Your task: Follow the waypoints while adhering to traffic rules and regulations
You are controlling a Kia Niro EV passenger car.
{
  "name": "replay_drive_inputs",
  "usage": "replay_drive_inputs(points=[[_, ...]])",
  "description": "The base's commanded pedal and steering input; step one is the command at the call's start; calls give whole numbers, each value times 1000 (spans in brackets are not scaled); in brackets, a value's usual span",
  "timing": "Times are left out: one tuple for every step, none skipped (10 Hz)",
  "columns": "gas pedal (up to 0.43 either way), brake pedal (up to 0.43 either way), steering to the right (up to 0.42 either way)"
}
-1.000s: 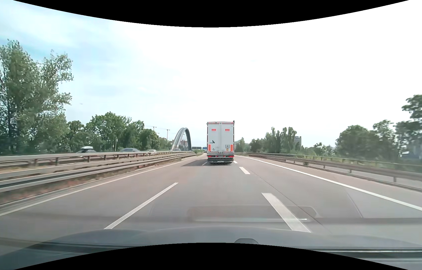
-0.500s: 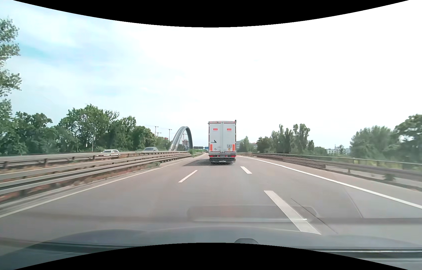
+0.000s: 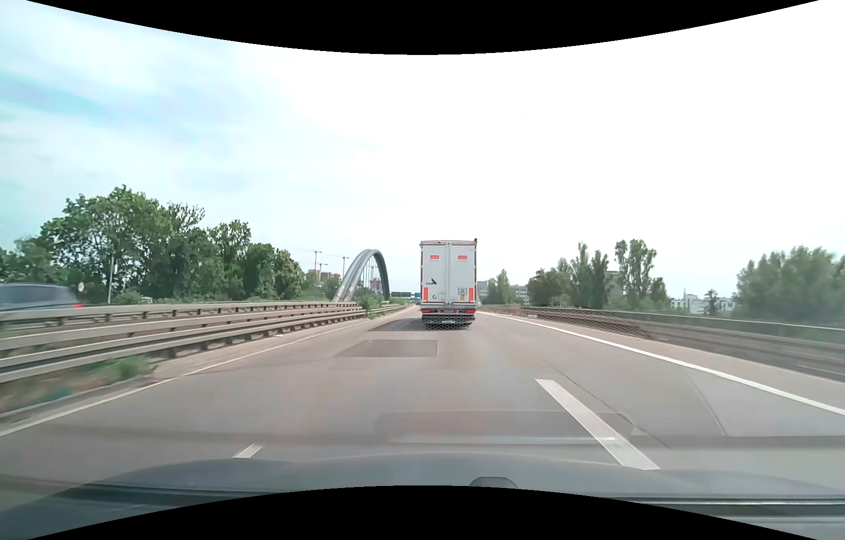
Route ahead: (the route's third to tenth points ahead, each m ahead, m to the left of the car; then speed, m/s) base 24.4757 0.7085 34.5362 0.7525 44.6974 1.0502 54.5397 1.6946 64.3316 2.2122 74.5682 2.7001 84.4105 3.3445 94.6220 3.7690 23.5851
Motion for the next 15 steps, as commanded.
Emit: replay_drive_inputs(points=[[240,0,-9],[240,0,-9],[240,0,-10],[240,0,-10],[240,0,-11],[240,0,-11],[240,0,-11],[240,0,-11],[240,0,-12],[240,0,-12],[240,0,-12],[240,0,-13],[240,0,-13],[240,0,-13],[240,0,-13]])
